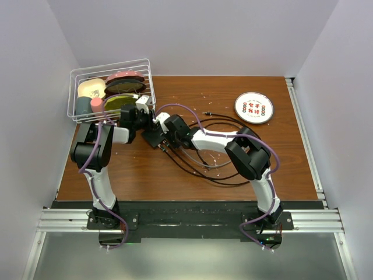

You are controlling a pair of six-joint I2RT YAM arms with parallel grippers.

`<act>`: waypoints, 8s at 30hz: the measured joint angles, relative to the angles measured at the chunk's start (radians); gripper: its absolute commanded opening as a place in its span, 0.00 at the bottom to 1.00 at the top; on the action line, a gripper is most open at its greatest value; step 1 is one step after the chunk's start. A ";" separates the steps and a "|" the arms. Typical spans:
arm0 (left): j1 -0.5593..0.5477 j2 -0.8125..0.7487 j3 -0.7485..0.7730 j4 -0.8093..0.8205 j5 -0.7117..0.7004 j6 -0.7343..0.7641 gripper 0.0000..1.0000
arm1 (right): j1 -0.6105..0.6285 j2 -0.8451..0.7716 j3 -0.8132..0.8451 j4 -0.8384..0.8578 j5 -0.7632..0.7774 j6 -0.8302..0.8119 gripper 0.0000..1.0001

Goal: Insert the plug into the switch port

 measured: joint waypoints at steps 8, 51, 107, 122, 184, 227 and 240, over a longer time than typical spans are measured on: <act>-0.006 -0.001 -0.009 0.019 -0.021 -0.014 0.00 | 0.006 0.004 0.011 -0.016 0.029 0.023 0.00; -0.017 -0.737 -0.021 -0.548 -0.190 -0.235 0.73 | 0.043 -0.180 -0.129 0.068 -0.110 0.152 0.60; -0.017 -0.767 -0.176 -0.444 -0.113 -0.240 0.72 | -0.056 -0.412 -0.383 -0.067 0.221 0.399 0.00; -0.017 -0.767 -0.176 -0.441 -0.108 -0.240 0.73 | 0.000 -0.643 -0.445 -0.022 -0.167 0.214 0.00; -0.429 -0.515 -0.187 0.242 0.360 -0.332 0.00 | -0.122 -1.092 -0.755 0.455 -0.063 0.849 0.53; -0.455 -0.586 -0.213 0.313 0.358 -0.327 0.82 | -0.128 -1.302 -1.067 0.860 -0.023 0.934 0.00; -0.542 -0.552 -0.128 0.181 0.350 -0.231 0.56 | -0.128 -1.305 -1.072 0.892 0.056 0.984 0.00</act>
